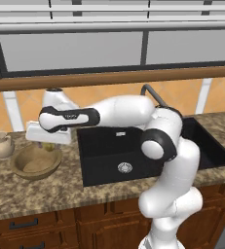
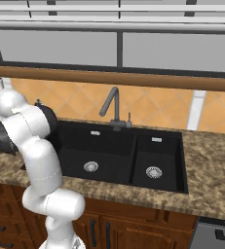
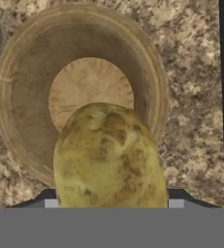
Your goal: Pick the potato from the sink and place it in the bowl. Then pick the bowl and place it in the microwave. Then close the microwave door and press the start button.
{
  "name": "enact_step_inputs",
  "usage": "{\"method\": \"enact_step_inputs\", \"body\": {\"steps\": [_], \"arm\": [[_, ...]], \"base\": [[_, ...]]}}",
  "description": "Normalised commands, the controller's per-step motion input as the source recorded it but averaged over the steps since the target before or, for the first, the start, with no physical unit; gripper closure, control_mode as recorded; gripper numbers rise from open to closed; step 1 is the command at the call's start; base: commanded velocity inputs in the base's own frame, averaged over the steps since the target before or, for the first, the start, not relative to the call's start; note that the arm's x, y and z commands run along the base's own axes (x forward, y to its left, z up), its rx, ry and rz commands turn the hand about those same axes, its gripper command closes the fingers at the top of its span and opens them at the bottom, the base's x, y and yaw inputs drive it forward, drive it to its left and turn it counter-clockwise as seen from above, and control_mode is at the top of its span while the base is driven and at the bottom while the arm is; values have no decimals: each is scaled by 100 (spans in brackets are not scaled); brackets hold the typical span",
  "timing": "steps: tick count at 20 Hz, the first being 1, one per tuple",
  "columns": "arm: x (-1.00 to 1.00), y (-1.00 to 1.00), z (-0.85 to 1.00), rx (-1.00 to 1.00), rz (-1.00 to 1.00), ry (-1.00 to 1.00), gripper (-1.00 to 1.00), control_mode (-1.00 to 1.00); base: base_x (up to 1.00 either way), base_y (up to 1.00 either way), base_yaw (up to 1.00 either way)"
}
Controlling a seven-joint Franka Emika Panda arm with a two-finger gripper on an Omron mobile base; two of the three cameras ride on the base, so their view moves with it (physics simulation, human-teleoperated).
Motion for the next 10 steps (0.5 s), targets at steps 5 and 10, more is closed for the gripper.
{"method": "enact_step_inputs", "body": {"steps": [5, 10], "arm": [[39, 10, -28, -3, 0, 7, 100, -100], [19, 18, -27, -5, 0, 6, 100, -100]], "base": [[0, 0, 0], [0, 0, 0]]}}
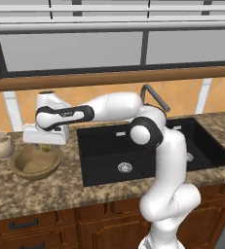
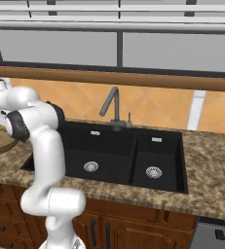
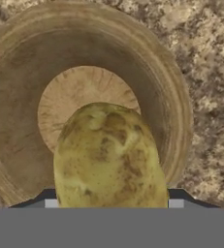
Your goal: Pick the potato from the sink and place it in the bowl. Then pick the bowl and place it in the microwave. Then close the microwave door and press the start button.
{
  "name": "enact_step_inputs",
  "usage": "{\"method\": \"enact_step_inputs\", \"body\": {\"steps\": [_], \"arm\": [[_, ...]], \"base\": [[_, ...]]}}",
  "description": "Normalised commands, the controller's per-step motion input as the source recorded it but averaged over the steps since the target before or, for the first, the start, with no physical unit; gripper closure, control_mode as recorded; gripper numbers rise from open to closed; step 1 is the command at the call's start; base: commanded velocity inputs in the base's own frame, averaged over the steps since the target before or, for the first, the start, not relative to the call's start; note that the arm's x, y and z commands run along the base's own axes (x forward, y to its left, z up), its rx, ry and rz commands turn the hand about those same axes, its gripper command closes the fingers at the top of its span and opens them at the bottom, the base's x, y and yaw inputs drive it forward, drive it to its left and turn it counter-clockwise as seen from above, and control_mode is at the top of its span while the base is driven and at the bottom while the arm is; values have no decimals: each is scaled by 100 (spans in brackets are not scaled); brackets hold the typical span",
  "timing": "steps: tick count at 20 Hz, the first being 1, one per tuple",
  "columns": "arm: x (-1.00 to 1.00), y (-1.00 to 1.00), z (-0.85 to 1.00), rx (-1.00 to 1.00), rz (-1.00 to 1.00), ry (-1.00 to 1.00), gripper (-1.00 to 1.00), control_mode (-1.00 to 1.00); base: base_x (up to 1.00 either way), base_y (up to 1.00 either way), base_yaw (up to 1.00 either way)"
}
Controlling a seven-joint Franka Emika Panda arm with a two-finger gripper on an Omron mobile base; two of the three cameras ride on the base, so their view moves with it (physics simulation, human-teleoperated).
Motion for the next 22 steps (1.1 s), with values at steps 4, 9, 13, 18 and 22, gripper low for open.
{"method": "enact_step_inputs", "body": {"steps": [4, 9, 13, 18, 22], "arm": [[16, 6, -28, -3, 0, 5, 100, -100], [2, 2, -42, -2, 0, 0, 100, -100], [0, 0, -45, 0, 0, 0, 100, -100], [0, 0, -45, 0, 0, 1, 100, -100], [4, 0, -44, 0, 0, 2, 100, -100]], "base": [[0, 0, 0], [0, 0, 0], [0, 0, 0], [0, 0, 0], [0, 0, 0]]}}
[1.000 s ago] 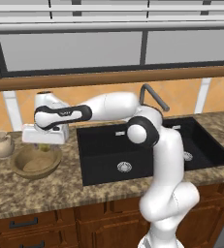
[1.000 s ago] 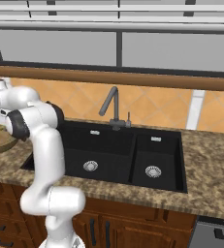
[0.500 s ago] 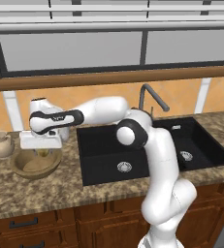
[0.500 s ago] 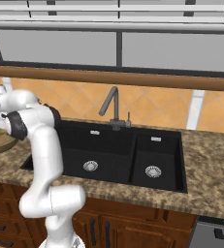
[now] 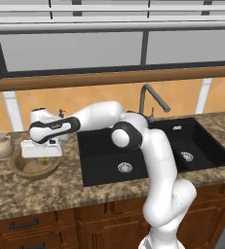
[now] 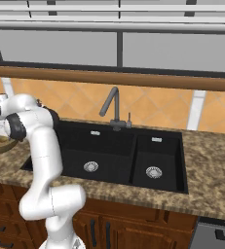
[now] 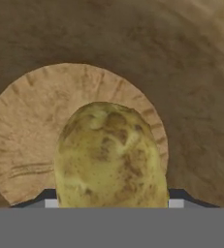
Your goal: Pick the potato from the sink and place it in the bowl. Then pick the bowl and place it in the microwave. Then close the microwave door and press the start button.
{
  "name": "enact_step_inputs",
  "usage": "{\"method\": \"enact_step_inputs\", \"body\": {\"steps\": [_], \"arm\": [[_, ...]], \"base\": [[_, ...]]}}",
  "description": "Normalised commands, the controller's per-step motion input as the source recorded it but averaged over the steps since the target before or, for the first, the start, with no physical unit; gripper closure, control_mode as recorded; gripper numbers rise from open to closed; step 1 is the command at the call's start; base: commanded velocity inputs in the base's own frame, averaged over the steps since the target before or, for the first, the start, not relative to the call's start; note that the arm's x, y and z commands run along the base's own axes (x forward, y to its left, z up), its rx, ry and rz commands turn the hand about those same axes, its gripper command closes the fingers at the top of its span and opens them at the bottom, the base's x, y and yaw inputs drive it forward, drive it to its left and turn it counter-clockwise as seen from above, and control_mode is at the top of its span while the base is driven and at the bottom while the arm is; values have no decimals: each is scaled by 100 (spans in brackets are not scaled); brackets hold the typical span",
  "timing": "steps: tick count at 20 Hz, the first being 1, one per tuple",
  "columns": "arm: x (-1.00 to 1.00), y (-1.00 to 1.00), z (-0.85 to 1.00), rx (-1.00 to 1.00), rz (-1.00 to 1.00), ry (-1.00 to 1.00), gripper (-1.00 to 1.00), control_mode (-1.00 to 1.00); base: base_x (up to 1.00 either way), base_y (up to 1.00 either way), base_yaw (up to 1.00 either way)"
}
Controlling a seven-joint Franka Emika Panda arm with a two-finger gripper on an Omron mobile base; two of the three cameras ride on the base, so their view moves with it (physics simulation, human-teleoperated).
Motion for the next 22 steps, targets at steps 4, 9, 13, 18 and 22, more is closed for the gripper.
{"method": "enact_step_inputs", "body": {"steps": [4, 9, 13, 18, 22], "arm": [[7, 0, -37, 0, 0, 0, 100, -100], [7, 4, -33, 0, 0, 0, -100, -100], [0, 0, 0, 0, 0, 0, -100, -100], [0, 0, 0, 0, 0, -5, -100, -100], [0, 0, 12, 0, 0, -5, -100, -100]], "base": [[0, 0, 0], [0, 0, 0], [0, 0, 0], [0, 0, 0], [0, 0, 0]]}}
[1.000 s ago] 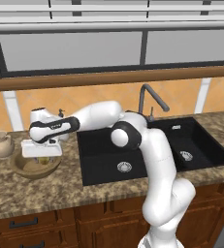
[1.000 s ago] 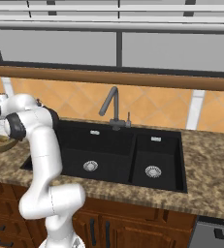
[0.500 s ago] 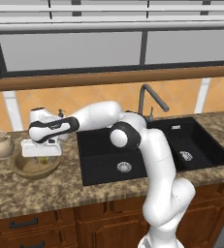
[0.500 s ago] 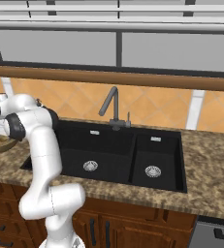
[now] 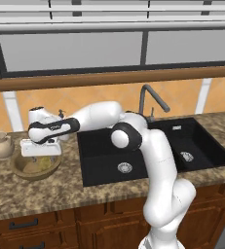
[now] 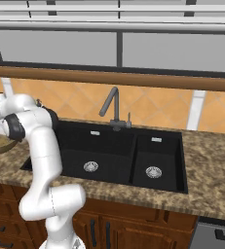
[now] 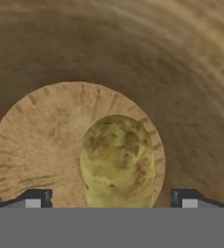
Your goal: Pick the potato from the sink and place it in the bowl. Then pick the bowl and place it in the microwave. Then close the microwave door and press the start button.
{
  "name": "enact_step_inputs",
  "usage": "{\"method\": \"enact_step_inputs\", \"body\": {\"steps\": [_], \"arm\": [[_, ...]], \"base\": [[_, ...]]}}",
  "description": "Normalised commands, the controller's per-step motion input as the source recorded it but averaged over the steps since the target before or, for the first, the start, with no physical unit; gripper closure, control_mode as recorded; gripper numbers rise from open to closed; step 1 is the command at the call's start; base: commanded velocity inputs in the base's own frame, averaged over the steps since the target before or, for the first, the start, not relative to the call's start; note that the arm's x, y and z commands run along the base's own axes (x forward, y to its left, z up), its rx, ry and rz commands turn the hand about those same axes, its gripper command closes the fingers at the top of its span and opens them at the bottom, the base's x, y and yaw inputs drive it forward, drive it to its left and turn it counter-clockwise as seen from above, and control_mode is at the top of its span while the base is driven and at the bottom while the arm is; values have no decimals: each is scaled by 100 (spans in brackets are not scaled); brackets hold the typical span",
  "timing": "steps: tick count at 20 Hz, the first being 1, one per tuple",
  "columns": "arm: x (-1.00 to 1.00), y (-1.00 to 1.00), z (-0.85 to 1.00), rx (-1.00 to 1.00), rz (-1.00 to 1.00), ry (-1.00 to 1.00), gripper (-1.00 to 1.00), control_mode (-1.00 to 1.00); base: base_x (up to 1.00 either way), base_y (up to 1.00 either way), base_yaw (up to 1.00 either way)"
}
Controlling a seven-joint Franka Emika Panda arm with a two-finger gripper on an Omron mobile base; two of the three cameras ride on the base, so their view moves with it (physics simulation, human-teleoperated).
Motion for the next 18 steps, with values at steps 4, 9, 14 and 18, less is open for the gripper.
{"method": "enact_step_inputs", "body": {"steps": [4, 9, 14, 18], "arm": [[0, -6, 34, 0, 0, -4, -100, -100], [0, -46, 10, 5, 0, -1, -100, -100], [0, -60, 3, 12, 3, -3, -100, -100], [0, -49, 1, 15, 9, -9, -100, -100]], "base": [[0, 0, 0], [0, 0, 0], [0, 0, 0], [0, 0, 0]]}}
